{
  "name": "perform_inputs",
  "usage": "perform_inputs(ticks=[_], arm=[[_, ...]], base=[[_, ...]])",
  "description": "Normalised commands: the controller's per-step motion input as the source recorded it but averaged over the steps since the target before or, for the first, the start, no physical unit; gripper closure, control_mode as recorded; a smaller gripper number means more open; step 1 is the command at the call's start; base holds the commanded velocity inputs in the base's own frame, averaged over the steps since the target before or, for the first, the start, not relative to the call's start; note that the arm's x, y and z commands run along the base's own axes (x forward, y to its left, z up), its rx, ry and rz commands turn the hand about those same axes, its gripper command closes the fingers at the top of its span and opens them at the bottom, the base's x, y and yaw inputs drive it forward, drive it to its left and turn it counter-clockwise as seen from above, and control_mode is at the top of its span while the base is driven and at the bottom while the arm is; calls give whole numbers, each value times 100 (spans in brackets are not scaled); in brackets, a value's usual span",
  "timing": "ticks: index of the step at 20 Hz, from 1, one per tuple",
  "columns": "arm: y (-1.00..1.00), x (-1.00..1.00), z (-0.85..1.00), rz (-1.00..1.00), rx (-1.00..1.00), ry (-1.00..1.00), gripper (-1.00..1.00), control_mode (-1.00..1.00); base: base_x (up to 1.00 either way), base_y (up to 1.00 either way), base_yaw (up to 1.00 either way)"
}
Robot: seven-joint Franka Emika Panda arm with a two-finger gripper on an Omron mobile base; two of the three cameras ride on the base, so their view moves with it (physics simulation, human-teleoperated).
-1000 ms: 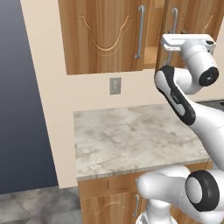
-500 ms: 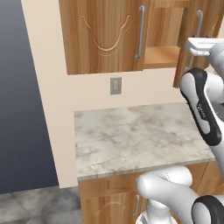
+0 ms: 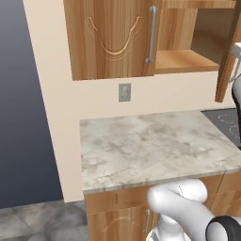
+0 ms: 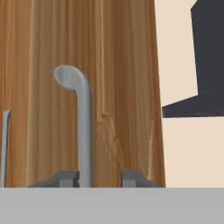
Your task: Move the syrup bottle and shaker from the cabinet to the dining counter.
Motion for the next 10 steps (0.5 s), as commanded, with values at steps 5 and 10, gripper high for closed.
perform_inputs(ticks=[5,10], arm=[[41,-98,-6,-1,0,-3,-100,-100],[88,-97,-13,-1,-5,-4,-100,-100]], base=[[0,0,0],[0,0,0]])
